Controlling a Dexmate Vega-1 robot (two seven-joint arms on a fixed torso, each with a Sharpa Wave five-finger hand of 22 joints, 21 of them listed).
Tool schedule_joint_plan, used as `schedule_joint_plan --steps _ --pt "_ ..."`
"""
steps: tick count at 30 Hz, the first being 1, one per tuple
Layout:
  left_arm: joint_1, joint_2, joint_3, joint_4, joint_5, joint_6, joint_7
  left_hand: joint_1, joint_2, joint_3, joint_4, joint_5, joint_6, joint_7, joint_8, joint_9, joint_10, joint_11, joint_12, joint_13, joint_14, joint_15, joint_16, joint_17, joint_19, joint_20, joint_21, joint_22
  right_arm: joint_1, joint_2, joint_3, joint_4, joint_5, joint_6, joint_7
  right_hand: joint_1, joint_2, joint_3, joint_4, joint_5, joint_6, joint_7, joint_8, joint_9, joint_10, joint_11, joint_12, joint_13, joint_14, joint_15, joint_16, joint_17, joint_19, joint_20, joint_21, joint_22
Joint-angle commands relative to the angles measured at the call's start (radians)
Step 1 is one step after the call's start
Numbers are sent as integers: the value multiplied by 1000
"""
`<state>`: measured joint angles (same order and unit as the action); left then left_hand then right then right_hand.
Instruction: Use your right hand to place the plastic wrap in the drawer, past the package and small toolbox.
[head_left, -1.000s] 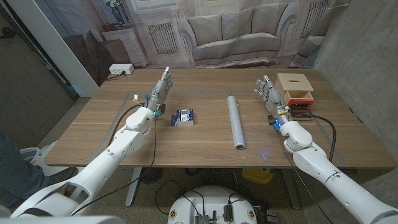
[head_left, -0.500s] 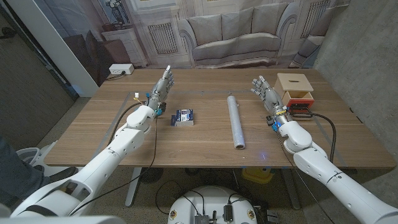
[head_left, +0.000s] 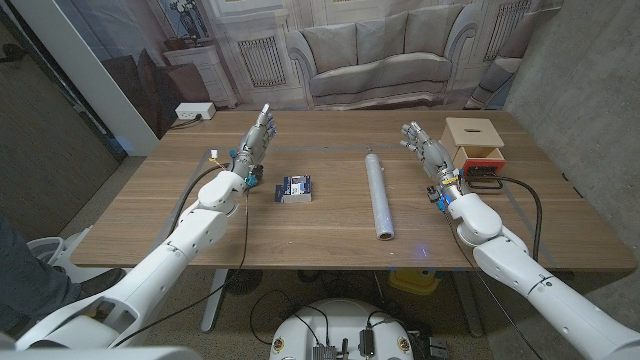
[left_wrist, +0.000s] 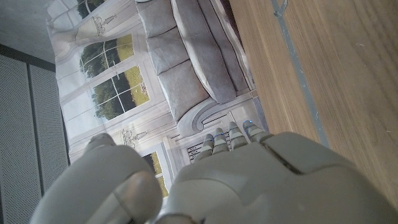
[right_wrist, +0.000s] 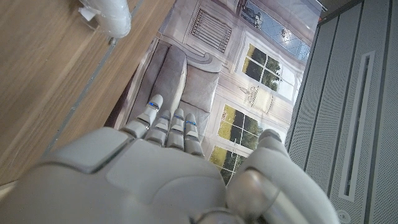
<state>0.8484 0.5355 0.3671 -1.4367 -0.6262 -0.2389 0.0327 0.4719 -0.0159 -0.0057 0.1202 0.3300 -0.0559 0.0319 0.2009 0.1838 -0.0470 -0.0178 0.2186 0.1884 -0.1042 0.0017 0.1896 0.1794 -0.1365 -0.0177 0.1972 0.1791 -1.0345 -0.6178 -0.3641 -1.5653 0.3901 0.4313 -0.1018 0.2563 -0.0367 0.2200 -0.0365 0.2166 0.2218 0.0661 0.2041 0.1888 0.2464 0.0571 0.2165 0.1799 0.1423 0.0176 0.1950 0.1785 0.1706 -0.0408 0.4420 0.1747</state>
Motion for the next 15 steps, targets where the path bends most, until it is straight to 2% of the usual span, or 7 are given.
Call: schedule_joint_plan --steps 1,9,15 --pt "8 22 -9 -14 -1 -5 -15 2 7 0 -4 7 1 -1 9 4 8 0 5 2 4 0 8 3 -2 9 6 2 -61 -26 9 -94 -116 -44 -110 8 4 5 -5 2 15 1 4 1 9 -1 9 4 18 -1 7 2 17 -11 -1 2" --pt "-7 11 -9 30 -10 -33 -49 3 8 -1 -4 7 1 -2 7 4 6 0 4 2 5 -1 7 3 -3 10 5 2 -141 -51 33 -224 -223 -146 -229 18 3 5 -11 2 25 1 5 1 23 3 12 5 30 -2 8 2 37 -9 -1 2" --pt "-26 3 -3 64 -14 -44 -77 4 9 -2 -5 7 2 -2 7 4 7 -2 3 2 4 0 6 3 -4 9 5 2 -172 -60 32 -304 -295 -239 -287 22 1 4 -15 1 29 4 6 1 29 5 14 5 40 -1 9 2 45 -8 -3 2"
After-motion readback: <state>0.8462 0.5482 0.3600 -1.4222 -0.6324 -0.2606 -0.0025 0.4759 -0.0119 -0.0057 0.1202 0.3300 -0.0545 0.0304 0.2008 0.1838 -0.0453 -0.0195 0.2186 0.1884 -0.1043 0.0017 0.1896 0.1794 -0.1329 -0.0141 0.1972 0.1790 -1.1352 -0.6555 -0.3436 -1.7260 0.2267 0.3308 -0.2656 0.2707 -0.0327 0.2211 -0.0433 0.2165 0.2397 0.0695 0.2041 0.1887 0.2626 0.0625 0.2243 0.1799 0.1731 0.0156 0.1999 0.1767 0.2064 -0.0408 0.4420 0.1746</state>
